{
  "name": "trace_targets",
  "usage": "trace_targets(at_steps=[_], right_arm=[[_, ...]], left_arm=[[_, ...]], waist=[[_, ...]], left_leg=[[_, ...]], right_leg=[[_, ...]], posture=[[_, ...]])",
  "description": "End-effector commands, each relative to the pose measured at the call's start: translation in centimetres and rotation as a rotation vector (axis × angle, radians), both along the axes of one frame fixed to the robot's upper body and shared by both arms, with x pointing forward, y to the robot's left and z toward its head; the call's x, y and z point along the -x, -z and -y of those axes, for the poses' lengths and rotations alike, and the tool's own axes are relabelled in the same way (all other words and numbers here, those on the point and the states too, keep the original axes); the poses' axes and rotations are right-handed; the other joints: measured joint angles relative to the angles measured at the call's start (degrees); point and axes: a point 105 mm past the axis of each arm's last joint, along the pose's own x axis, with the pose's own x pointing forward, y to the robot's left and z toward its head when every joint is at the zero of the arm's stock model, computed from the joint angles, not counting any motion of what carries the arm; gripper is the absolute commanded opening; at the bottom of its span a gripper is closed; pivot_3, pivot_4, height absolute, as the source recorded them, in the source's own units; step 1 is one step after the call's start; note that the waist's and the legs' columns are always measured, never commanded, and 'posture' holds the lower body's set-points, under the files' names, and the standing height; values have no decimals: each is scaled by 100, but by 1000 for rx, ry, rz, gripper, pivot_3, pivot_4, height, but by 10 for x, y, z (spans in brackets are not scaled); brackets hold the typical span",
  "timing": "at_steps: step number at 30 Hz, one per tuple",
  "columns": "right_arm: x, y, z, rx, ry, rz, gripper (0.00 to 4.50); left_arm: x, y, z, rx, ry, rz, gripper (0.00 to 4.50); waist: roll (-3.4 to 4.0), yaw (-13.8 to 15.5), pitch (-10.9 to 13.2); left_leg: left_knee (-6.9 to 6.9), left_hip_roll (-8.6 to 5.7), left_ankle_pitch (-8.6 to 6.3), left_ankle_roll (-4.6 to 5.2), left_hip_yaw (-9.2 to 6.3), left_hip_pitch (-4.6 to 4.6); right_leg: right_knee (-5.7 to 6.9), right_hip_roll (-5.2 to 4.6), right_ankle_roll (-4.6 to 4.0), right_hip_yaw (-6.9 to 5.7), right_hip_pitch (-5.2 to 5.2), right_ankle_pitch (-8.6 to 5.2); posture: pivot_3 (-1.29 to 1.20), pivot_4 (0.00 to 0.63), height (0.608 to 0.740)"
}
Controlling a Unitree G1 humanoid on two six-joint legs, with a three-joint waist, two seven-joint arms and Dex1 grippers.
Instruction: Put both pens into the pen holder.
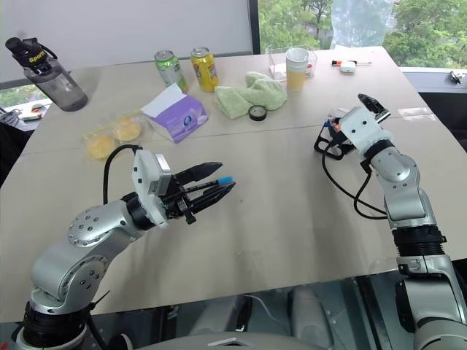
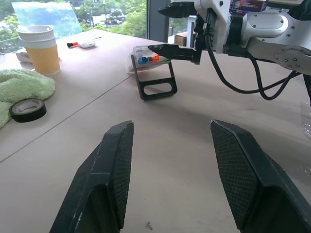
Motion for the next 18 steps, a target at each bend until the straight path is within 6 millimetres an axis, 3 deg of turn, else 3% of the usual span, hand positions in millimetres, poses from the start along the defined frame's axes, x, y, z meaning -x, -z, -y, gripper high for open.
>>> trace_targets(at_steps=[1,5,10,15,18], right_arm=[[8,-19,-18,-96,-118,24,4443],[35,1,-66,-163,-436,-200,4443],[77,11,-100,-237,-744,-427,4443],[104,20,-107,-212,-869,-578,4443],[111,29,-101,-179,-872,-626,4443]], left_arm=[[2,-3,-8,-24,-37,36,2576],[-11,16,-31,-87,-179,-3,2576],[-25,44,-53,-197,-253,-81,2576],[-41,64,-58,-339,-193,-115,2576],[-63,73,-59,-416,-176,-105,2576]], waist=[[0,-17,0],[2,-10,1],[4,29,2],[5,63,3],[4,89,3]], left_leg=[[0,1,0,0,1,1],[-1,3,0,0,-4,0],[2,2,-1,1,-13,0],[5,-3,-1,1,-24,-2],[6,-6,-1,1,-27,-3]], right_leg=[[0,1,0,1,0,0],[-1,1,0,7,1,0],[-4,-2,0,2,7,0],[-8,-6,0,-11,11,0],[-6,-10,0,-16,11,0]], posture=[[0,150,740],[0,150,740],[0,150,740],[0,150,740],[0,150,740]])
